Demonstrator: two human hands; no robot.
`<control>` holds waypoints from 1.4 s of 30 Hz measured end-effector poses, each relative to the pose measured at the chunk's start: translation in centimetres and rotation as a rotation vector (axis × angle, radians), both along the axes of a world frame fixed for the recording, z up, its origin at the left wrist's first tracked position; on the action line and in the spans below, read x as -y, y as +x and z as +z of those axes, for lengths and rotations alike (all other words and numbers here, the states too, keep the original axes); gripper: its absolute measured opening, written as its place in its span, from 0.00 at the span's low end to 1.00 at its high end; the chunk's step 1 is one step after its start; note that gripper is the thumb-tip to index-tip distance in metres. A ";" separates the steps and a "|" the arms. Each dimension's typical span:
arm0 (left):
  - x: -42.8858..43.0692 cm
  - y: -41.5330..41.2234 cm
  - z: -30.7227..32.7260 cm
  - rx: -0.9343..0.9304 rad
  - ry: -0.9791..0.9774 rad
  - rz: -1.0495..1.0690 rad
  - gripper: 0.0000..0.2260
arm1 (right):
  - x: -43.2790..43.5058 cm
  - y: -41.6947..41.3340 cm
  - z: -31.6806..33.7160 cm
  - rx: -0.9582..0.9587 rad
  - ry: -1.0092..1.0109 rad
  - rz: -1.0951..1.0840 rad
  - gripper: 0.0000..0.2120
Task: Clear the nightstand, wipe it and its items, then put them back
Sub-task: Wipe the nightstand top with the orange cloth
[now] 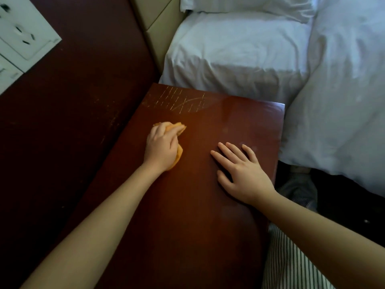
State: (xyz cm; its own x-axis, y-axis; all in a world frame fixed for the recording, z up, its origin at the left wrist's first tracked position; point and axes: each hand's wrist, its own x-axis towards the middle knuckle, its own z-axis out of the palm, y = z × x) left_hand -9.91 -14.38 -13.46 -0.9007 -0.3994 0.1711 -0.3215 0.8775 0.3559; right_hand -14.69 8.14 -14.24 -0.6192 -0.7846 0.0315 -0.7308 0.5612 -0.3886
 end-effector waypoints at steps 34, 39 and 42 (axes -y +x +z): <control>4.9 -3.7 0.1 0.016 -0.033 0.531 0.16 | 0.1 0.1 -0.4 -0.062 -0.031 -0.020 0.26; 3.0 -5.0 0.1 0.013 -0.026 0.377 0.17 | 0.1 0.0 -0.5 -0.072 -0.023 -0.020 0.25; 2.3 -3.4 0.2 0.020 -0.008 0.081 0.17 | 0.1 0.0 -0.4 -0.066 -0.014 -0.010 0.26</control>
